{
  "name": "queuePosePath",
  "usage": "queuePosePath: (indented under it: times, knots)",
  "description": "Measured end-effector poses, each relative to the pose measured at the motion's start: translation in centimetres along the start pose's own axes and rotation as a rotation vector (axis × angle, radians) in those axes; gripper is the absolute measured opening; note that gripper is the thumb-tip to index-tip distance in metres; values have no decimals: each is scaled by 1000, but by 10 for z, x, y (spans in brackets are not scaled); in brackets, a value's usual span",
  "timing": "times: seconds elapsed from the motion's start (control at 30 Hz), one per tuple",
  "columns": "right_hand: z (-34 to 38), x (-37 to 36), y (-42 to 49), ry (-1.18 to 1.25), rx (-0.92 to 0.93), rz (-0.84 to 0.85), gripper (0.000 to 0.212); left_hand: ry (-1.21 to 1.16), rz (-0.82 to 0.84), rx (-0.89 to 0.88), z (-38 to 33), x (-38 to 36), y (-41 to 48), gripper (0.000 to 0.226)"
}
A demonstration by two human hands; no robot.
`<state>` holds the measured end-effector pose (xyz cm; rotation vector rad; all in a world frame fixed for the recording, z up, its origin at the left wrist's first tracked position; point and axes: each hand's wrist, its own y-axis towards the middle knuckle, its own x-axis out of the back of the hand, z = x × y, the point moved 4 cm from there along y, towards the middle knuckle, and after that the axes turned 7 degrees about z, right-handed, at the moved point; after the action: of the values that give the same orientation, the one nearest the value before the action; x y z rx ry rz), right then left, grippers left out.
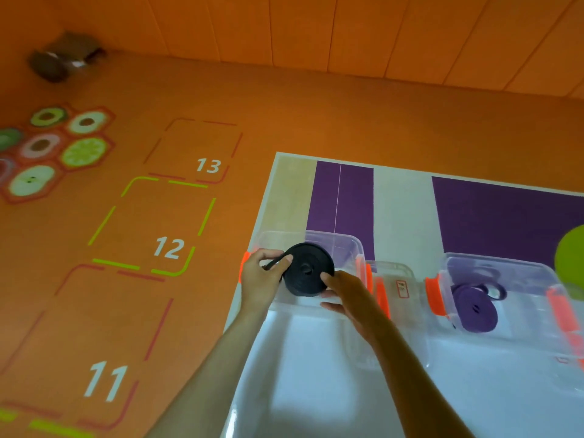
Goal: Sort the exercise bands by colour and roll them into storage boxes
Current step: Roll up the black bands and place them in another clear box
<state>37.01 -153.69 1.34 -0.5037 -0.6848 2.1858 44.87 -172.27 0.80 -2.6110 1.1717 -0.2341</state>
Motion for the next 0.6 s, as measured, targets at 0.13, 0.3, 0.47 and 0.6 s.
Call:
queuePosePath:
  times: [0.13,0.3,0.47,0.6]
  knots:
    - [-1,21,40,18,-131,-21,10,177,48,55,30,-13,42,16]
    - [-28,26,110,-386,-231,-107,40,287,9,187,67,-21,70,10]
    - [-51,17,138,-98,-267,-150,34,419,123,272,79,-28,87,41]
    - [-71,18,152,-61,-355,-193,42,628,289,302,75,-29,98,75]
